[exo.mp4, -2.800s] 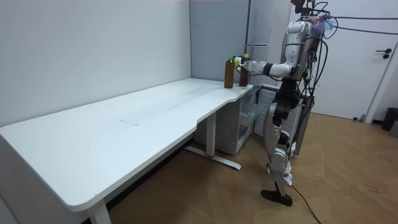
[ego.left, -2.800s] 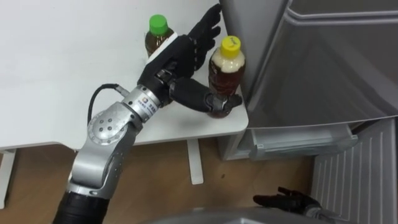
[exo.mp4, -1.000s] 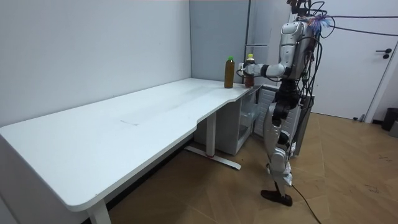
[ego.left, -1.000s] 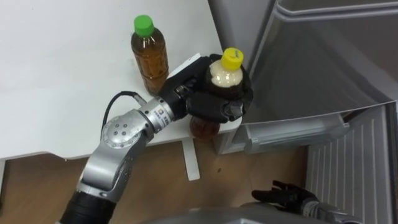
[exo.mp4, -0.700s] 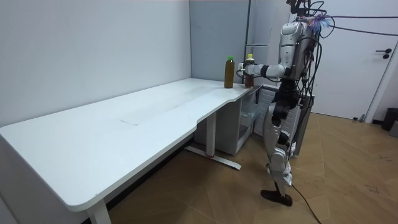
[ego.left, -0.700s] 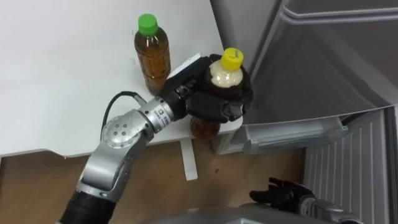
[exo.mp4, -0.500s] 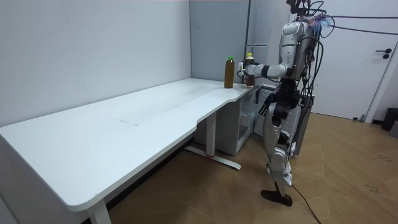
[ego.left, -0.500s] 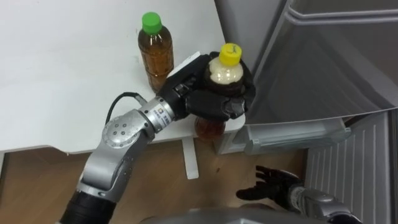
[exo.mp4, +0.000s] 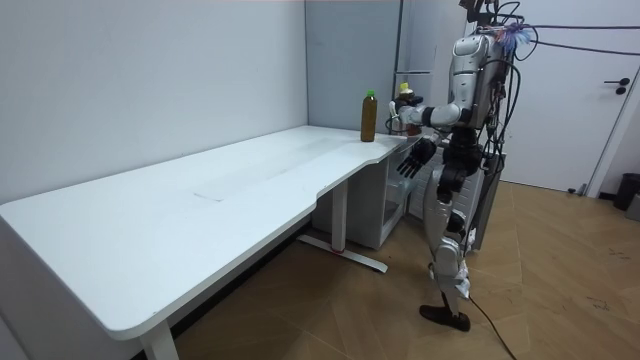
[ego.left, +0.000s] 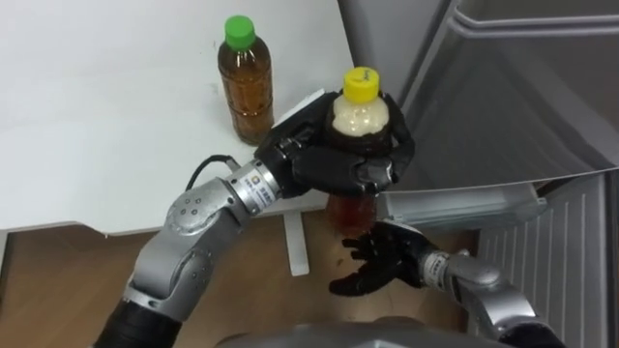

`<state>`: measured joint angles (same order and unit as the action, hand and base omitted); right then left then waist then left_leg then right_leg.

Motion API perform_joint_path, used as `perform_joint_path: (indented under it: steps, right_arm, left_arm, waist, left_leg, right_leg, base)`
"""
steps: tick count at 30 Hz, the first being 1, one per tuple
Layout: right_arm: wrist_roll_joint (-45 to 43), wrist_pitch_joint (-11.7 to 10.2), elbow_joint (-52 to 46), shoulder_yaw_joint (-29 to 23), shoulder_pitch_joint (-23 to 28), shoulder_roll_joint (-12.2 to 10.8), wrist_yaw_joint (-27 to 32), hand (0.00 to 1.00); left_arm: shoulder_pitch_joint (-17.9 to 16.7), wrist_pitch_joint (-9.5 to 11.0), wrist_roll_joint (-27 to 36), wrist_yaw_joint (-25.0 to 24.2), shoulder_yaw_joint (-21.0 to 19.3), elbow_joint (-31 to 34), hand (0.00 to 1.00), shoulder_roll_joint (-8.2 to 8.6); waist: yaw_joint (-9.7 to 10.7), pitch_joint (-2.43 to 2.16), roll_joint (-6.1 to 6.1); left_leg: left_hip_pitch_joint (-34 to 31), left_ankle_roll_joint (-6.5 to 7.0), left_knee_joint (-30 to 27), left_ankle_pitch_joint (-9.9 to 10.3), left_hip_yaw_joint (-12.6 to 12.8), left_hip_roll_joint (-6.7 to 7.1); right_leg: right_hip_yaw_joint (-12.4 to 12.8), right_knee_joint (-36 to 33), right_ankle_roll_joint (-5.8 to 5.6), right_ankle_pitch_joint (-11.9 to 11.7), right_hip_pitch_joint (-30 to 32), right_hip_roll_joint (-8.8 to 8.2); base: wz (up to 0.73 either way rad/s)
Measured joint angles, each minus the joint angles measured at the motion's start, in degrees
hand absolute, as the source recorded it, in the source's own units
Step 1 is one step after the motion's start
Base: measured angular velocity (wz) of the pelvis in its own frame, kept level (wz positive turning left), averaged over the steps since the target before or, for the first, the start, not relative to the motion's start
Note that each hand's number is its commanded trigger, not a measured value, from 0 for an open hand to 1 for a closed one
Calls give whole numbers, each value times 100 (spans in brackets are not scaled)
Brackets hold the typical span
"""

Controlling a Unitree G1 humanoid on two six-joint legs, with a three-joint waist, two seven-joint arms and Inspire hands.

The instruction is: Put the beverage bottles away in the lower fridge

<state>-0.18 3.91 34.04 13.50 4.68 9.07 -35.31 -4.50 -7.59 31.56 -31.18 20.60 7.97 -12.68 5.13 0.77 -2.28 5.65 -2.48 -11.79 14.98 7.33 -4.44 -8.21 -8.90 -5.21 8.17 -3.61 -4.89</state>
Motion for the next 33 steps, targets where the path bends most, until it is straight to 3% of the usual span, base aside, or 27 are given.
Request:
perform_joint_path:
  steps: [7, 15, 22, 33]
  right_arm:
    - [-6, 228, -513, -21, 66, -47, -519, 0]
    - [17, 328, -663, -15, 143, -45, -887, 0]
    - [53, 330, -668, -12, 142, -16, -992, 0]
    - [286, 330, -669, -10, 149, 59, -1180, 0]
  left_arm:
    - [-14, -74, 280, -127, -19, -385, 100, 20]
    - [-213, -74, 283, -190, -15, -480, 100, 21]
    - [-214, -74, 264, -223, -17, -1027, 100, 6]
    - [-206, -55, -46, -244, 40, -1067, 100, -56]
  waist:
    - [-68, 5, -83]
    - [-75, -5, -164]
    - [-86, -6, -164]
    - [-56, 10, -60]
  left_leg:
    - [-2, 0, 0, 0, 63, -6]
    - [-101, 1, -61, 0, 91, -12]
    - [-152, 1, -101, 1, 116, -21]
    - [-152, 1, -98, 1, 120, -26]
  right_leg:
    - [65, -87, 0, 0, 77, 2]
    - [84, -141, 2, -1, 181, 1]
    - [83, -202, 15, -9, 251, 0]
    - [86, -226, 16, -10, 259, 2]
  base:
    - [-4]
    - [0]
    - [0]
    - [0]
